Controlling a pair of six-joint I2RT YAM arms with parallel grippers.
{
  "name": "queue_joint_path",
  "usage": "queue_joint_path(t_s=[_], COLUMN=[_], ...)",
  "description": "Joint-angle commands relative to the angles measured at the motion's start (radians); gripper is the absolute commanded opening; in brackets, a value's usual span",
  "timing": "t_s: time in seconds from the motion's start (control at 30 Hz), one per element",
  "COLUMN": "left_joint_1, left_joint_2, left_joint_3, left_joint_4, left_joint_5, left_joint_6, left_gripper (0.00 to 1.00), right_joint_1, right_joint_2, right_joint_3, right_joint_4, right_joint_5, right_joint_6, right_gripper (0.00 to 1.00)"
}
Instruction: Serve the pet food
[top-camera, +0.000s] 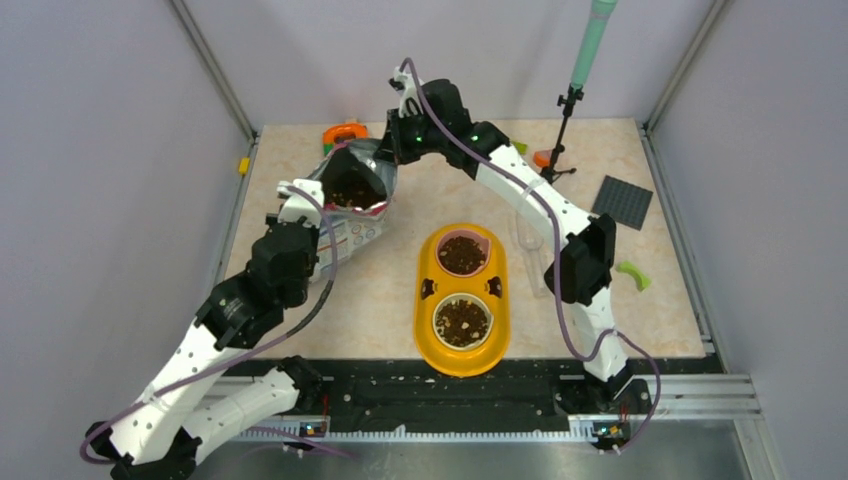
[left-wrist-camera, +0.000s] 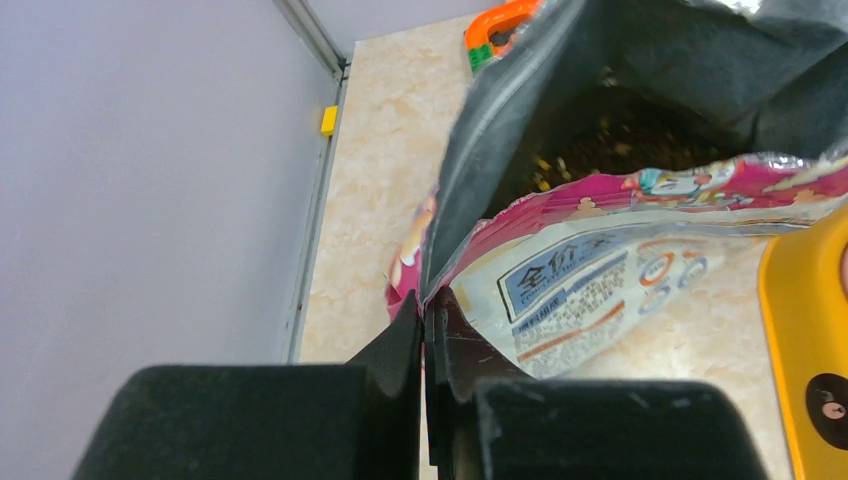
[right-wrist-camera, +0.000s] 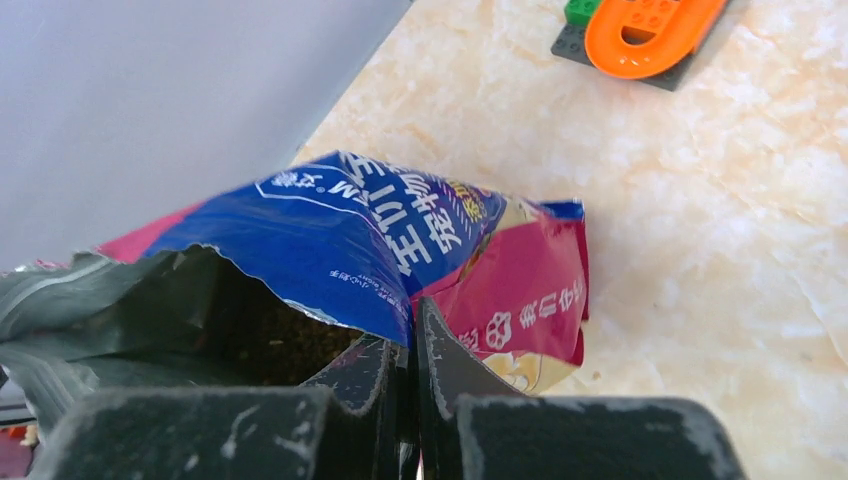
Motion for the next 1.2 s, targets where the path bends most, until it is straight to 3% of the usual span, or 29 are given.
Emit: queue_joint_path(t_s=[0.0,0.13,0.17,0.2,0.27,0.33,0.37,0.5,0.63,0.73,0.83,0.93,1.17], left_joint_1=[0.011,0.012,0.013,0.012,0.012,0.013,0.013,0.012,0.013,0.012,0.012,0.012,0.011], left_joint_2=[-0.059,-0.077,-0.081,-0.086,-0.083,-0.079,-0.079,-0.101,-0.12,-0.124,-0.135,-0.14,-0.143], left_joint_3=[0.145,0.134,0.128,0.127,0.129,0.127,0.121,0.079,0.069,0.065,0.04,0.027,0.034], left_joint_4=[0.264,0.251,0.254,0.251,0.234,0.206,0.196,0.202,0.21,0.195,0.187,0.183,0.15], left_joint_5=[-0.047,-0.013,0.0,0.024,0.068,0.106,0.12,0.148,0.154,0.137,0.126,0.122,0.115], left_joint_6=[0.046,0.096,0.088,0.074,0.043,0.02,0.016,-0.007,-0.046,-0.056,-0.09,-0.108,-0.138], left_gripper=[0.0,0.0,0.0,0.0,0.0,0.0,0.0,0.0,0.0,0.0,0.0,0.0,0.0], right_joint_1=[-0.072,-0.116,-0.128,-0.14,-0.165,-0.194,-0.212,-0.302,-0.339,-0.323,-0.28,-0.252,-0.184], right_joint_2=[-0.125,-0.168,-0.176,-0.185,-0.198,-0.206,-0.209,-0.232,-0.266,-0.327,-0.387,-0.348,-0.271], right_joint_3=[0.031,0.003,-0.018,-0.049,-0.081,-0.102,-0.106,-0.22,-0.455,-0.646,-0.8,-0.757,-0.687], right_joint_4=[-0.046,-0.05,-0.03,-0.007,0.045,0.08,0.098,0.322,0.692,0.889,0.94,0.837,0.924], right_joint_5=[0.006,0.0,-0.032,-0.087,-0.184,-0.345,-0.426,-0.719,-0.922,-0.867,-0.686,-0.672,-0.765], right_joint_6=[-0.039,-0.075,-0.083,-0.093,-0.11,-0.138,-0.147,-0.091,-0.061,-0.154,-0.477,-0.617,-0.631], right_gripper=[0.0,0.0,0.06,0.27,0.6,0.9,0.96,0.98,0.98,0.99,0.99,0.99,0.99])
